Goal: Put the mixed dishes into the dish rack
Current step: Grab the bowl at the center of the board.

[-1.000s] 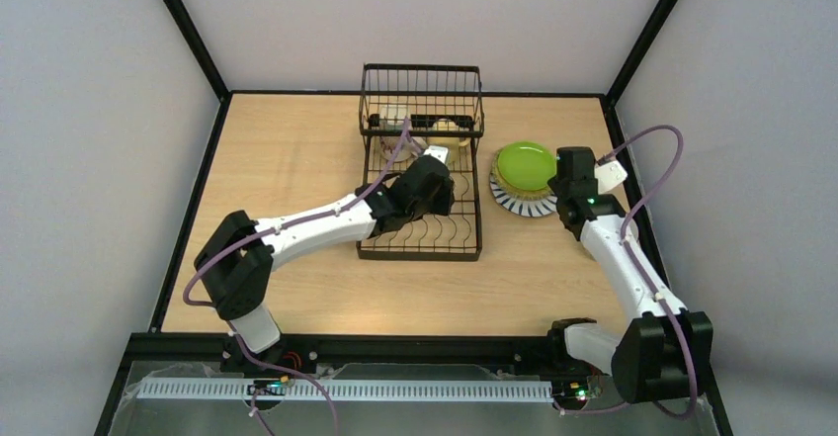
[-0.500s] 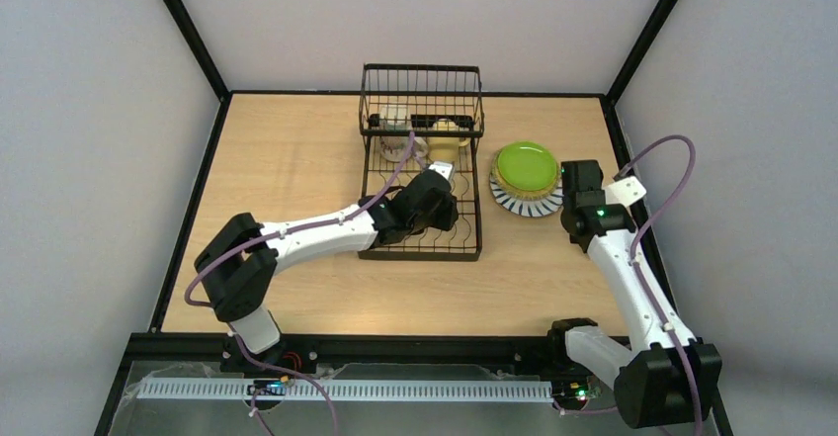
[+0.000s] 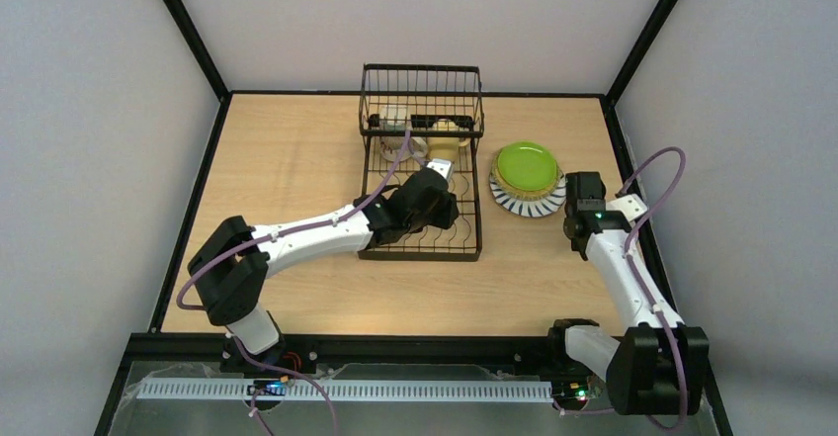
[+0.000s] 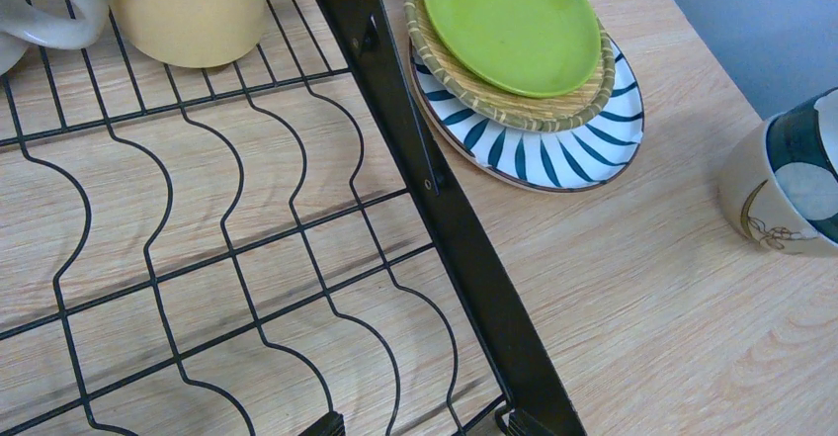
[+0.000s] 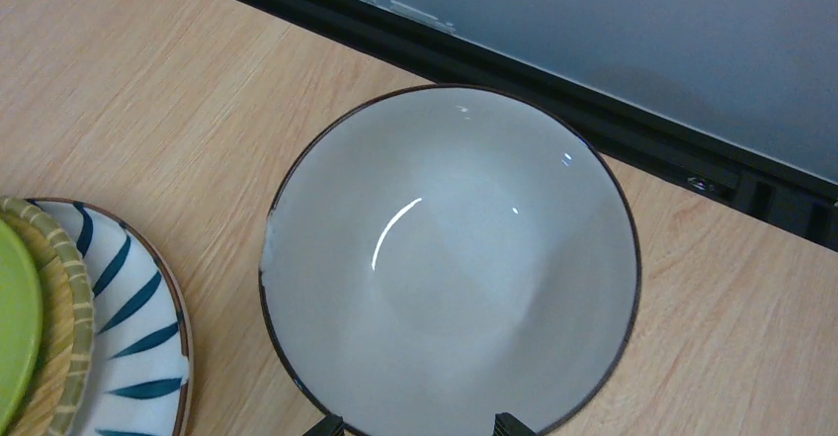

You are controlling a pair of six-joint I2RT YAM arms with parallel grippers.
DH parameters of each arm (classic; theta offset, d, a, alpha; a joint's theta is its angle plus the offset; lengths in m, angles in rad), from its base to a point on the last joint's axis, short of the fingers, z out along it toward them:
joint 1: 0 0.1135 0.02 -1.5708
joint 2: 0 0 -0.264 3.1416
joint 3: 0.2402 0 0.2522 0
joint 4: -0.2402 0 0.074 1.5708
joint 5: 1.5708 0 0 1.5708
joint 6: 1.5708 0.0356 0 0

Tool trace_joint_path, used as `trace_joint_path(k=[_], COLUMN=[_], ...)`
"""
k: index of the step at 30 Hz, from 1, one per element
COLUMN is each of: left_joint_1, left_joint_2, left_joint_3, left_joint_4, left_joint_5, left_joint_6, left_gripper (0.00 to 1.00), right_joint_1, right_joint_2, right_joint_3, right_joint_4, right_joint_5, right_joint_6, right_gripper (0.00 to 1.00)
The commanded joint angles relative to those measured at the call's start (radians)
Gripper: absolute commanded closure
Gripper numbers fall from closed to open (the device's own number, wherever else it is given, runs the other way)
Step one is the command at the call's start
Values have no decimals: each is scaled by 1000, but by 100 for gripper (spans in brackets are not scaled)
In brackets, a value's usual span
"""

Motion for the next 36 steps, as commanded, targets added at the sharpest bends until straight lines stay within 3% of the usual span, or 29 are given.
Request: trace_joint_path(k=[1, 11, 23, 36], left_joint_1=[-6, -6, -6, -6], left_joint_2=[-15, 21, 53, 45], left_joint_3=[11, 48, 78, 56], left_joint_4=[1, 8, 10, 16], left_joint_5=[-9, -11, 1, -12], left_joint_6=[10, 8, 6, 8], left_gripper=[6, 7, 7, 7], right_joint_1=[-19, -70, -71, -71], right_joint_2=[41, 152, 134, 244], right_joint_3=[-10, 36, 95, 105], right_joint_4=[97, 174, 197, 220], right_joint_5=[-22, -29, 0, -47], right_joint_6=[-71, -176, -224, -219], right_gripper=[15, 15, 15, 14])
